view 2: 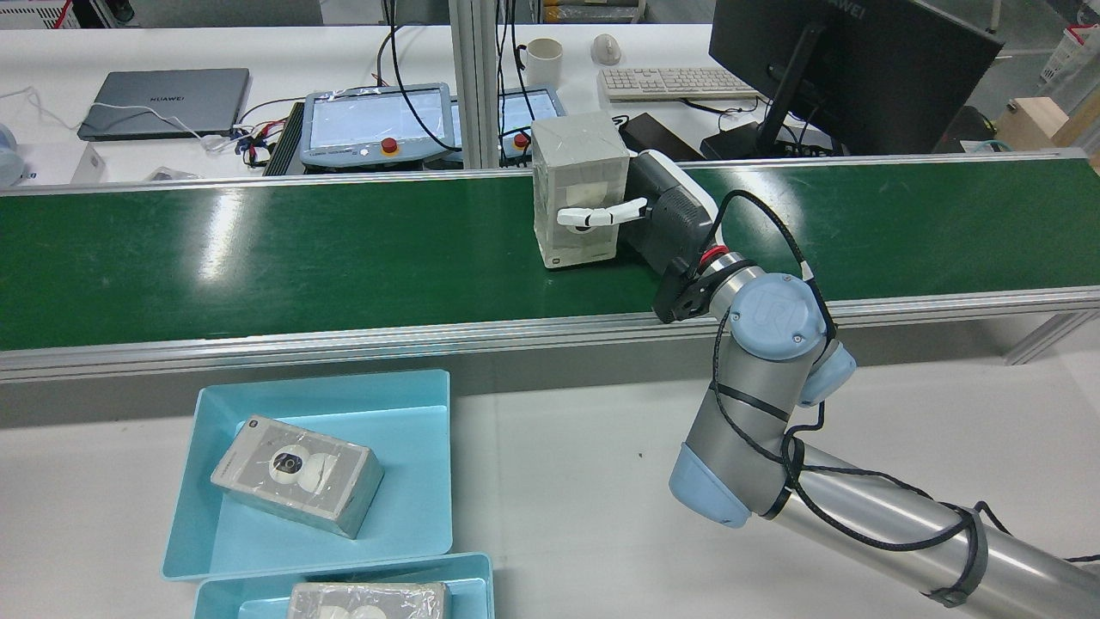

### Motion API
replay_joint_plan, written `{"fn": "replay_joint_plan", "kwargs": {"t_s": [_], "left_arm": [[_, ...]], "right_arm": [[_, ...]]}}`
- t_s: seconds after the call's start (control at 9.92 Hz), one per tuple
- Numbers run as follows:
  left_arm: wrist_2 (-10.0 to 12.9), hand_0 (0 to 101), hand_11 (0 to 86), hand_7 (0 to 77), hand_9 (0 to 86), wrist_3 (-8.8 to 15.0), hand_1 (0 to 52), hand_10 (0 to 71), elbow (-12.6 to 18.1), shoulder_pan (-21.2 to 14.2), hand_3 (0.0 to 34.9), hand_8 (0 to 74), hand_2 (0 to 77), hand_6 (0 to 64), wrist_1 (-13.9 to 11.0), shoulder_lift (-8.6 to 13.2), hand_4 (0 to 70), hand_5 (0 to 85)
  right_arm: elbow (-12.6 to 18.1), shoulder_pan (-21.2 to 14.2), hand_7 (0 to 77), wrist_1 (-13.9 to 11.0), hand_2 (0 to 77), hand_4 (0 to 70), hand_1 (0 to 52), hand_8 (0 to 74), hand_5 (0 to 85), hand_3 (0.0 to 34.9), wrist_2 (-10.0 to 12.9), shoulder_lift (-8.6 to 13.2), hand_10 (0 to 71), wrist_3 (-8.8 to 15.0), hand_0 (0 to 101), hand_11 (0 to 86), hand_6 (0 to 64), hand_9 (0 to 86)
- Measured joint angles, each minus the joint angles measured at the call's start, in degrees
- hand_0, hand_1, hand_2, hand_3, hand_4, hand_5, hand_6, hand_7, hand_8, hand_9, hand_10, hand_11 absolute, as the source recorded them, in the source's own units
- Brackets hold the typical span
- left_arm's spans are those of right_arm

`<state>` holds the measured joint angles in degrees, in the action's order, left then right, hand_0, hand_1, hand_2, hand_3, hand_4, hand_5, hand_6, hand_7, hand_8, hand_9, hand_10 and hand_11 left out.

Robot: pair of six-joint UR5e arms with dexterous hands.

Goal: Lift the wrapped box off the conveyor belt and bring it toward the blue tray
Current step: 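Close the right hand around the wrapped white box on the belt, then lift the box off the belt and carry it over the blue tray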

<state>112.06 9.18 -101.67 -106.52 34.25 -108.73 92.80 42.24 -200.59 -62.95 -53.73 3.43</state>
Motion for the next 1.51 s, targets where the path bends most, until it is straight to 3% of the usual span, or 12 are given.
{"fn": "replay_joint_plan", "kwargs": {"t_s": [0.1,0.2,0.3,0.4,0.5,0.81,1.01,1.11,1.51], "left_arm": [[0.00,0,0.5,0.5,0.5,0.00,0.0,0.5,0.00,0.00,0.0,0.5,0.5,0.5,0.00,0.00,0.0,1.1],[0.00,0,0.5,0.5,0.5,0.00,0.0,0.5,0.00,0.00,0.0,0.5,0.5,0.5,0.00,0.00,0.0,1.1],[0.00,0,0.5,0.5,0.5,0.00,0.0,0.5,0.00,0.00,0.0,0.5,1.1,0.5,0.00,0.00,0.0,1.1],[0.00,0,0.5,0.5,0.5,0.00,0.0,0.5,0.00,0.00,0.0,0.5,0.5,0.5,0.00,0.00,0.0,1.1],[0.00,0,0.5,0.5,0.5,0.00,0.0,0.5,0.00,0.00,0.0,0.5,0.5,0.5,0.00,0.00,0.0,1.1],[0.00,0,0.5,0.5,0.5,0.00,0.0,0.5,0.00,0.00,0.0,0.5,1.1,0.5,0.00,0.00,0.0,1.1],[0.00,0,0.5,0.5,0.5,0.00,0.0,0.5,0.00,0.00,0.0,0.5,1.1,0.5,0.00,0.00,0.0,1.1],[0.00,0,0.5,0.5,0.5,0.00,0.0,0.5,0.00,0.00,0.0,0.5,0.5,0.0,0.00,0.00,0.0,1.1],[0.00,0,0.5,0.5,0.5,0.00,0.0,0.5,0.00,0.00,0.0,0.5,1.1,0.5,0.00,0.00,0.0,1.1]], "right_arm": [[-0.40,-0.02,21.3,-0.09,20.7,12.0,21.3,8.2,42.0,0.0,-0.19,0.46,0.5,0.00,54,1.6,13.6,3.8],[-1.00,0.01,32.7,-0.48,25.6,16.9,18.0,22.4,46.9,0.0,-0.55,1.26,10.4,0.00,53,15.3,26.7,22.9],[-1.37,0.12,32.7,-1.53,25.6,16.9,18.0,22.4,46.9,0.0,-0.87,2.29,10.4,0.01,53,15.3,26.7,22.9],[-1.35,0.34,33.8,-3.30,27.8,20.2,13.6,26.7,47.5,0.0,-1.27,3.58,10.9,-0.02,55,22.4,30.0,28.9],[-1.15,1.15,33.8,-4.95,27.8,21.8,13.6,37.6,48.5,0.0,-2.25,5.02,24.5,-0.05,55,39.3,33.8,39.3],[1.03,2.96,33.8,-7.44,27.8,22.9,13.6,40.4,49.6,0.1,-5.50,9.80,26.2,-0.06,56,43.6,34.9,39.8],[2.40,2.58,33.8,-9.75,27.8,25.1,13.6,44.2,49.6,0.1,-6.58,14.72,28.4,-0.01,56,46.4,34.9,40.4],[2.67,1.55,32.7,-10.53,30.5,26.7,5.4,44.2,49.6,0.0,-6.92,17.12,29.5,-0.01,55,46.9,42.0,40.4],[1.19,-6.99,32.7,-11.68,30.5,27.3,4.9,44.2,49.6,0.0,-7.07,23.95,29.5,0.00,58,47.5,42.5,40.4]]}}
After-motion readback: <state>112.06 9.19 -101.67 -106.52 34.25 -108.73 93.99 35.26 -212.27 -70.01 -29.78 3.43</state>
